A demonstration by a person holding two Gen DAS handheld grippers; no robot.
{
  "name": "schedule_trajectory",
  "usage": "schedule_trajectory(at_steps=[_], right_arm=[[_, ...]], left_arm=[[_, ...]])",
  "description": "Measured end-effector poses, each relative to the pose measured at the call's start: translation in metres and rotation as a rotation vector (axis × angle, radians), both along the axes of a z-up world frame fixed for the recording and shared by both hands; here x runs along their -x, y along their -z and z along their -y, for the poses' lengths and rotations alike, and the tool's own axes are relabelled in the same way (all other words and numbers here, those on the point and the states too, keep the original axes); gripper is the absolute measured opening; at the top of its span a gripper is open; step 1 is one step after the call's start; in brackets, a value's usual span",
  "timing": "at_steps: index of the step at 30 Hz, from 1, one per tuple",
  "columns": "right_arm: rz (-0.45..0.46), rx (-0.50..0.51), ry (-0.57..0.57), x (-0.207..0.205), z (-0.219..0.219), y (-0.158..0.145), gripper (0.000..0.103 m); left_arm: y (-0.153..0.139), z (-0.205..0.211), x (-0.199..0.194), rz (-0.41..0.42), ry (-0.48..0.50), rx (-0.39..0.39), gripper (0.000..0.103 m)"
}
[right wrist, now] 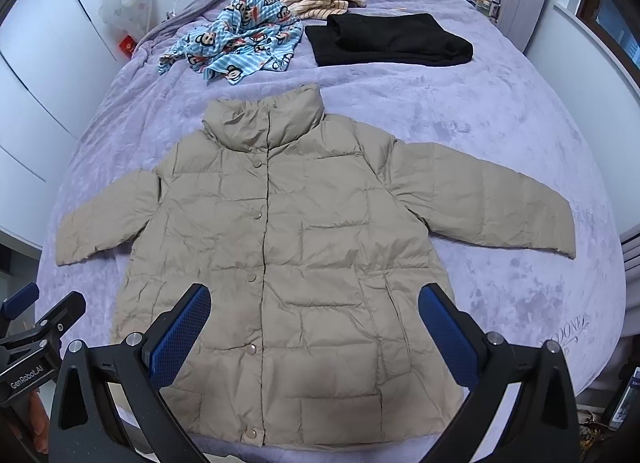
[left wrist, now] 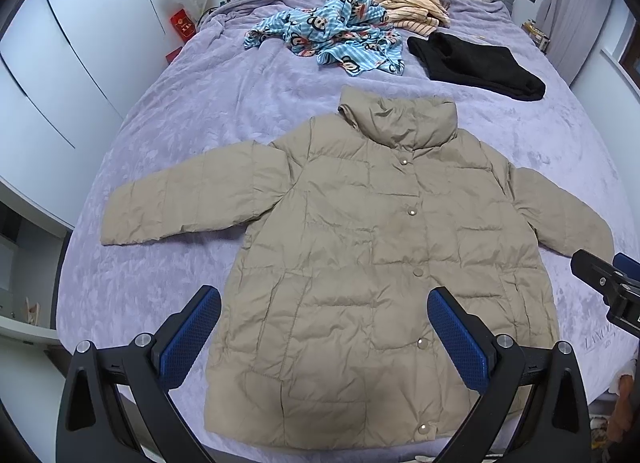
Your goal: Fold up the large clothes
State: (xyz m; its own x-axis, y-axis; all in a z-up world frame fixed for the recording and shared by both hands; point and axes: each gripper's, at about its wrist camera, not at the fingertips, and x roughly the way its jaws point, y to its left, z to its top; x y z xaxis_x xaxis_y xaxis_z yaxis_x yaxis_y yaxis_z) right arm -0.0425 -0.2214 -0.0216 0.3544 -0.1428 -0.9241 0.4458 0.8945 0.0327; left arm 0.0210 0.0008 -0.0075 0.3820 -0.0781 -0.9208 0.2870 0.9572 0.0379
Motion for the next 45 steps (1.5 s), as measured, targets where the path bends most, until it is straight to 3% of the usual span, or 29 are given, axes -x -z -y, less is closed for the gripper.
schedule_trajectory(at_steps=[45], right_arm=[[-0.003, -0.023, 0.018, 0.0034, 0.0082, 0.0015, 0.103]], left_arm=[[0.0013, 0.003, 0.0012, -0.007, -0.006, -0.002, 0.103]])
